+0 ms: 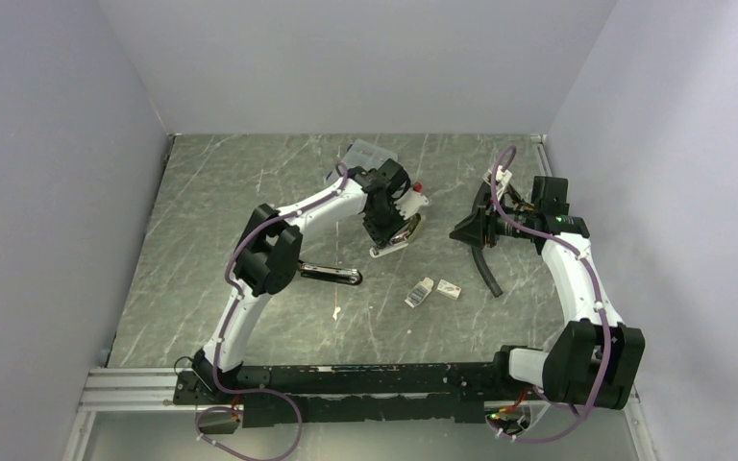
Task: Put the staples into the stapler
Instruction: Install the staple into the stapler.
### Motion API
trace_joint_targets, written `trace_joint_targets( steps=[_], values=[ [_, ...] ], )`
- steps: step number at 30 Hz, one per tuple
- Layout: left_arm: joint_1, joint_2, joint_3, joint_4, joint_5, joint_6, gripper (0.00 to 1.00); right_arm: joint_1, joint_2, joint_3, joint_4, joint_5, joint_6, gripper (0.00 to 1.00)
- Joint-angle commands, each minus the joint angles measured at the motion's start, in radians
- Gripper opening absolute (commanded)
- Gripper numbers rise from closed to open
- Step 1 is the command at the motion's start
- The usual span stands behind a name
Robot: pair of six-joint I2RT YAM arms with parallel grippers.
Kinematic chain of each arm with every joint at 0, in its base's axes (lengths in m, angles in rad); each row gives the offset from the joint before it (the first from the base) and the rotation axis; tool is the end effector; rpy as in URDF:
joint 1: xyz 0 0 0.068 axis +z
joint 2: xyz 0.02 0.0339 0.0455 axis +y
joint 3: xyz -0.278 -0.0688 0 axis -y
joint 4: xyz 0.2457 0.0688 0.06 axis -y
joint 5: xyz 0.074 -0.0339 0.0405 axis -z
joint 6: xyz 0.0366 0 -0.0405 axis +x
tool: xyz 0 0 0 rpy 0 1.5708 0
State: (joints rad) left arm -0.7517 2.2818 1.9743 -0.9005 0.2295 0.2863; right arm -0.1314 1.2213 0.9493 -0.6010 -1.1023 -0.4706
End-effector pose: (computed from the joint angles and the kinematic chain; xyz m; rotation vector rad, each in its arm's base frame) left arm 0.3542 -0.3425 0.2045 1.4452 2.4103 -0.4339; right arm 0.2380 0.0015 0.2971 -0.7795 1.8986 0.9598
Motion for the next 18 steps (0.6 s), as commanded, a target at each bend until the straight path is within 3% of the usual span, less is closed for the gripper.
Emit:
trace_joint_targets(
  steps=[1,18],
  values=[
    [-0.01,-0.056,-0.008,0.017,-0.026,0.009,0.21,-0.005,0.001,0.029,0.01,-0.034,-0.015,0.37],
    [-0.024,-0.067,-0.026,0.034,-0.055,0.031,0.26,-0.005,0.004,0.032,0.009,-0.038,-0.015,0.37]
  ],
)
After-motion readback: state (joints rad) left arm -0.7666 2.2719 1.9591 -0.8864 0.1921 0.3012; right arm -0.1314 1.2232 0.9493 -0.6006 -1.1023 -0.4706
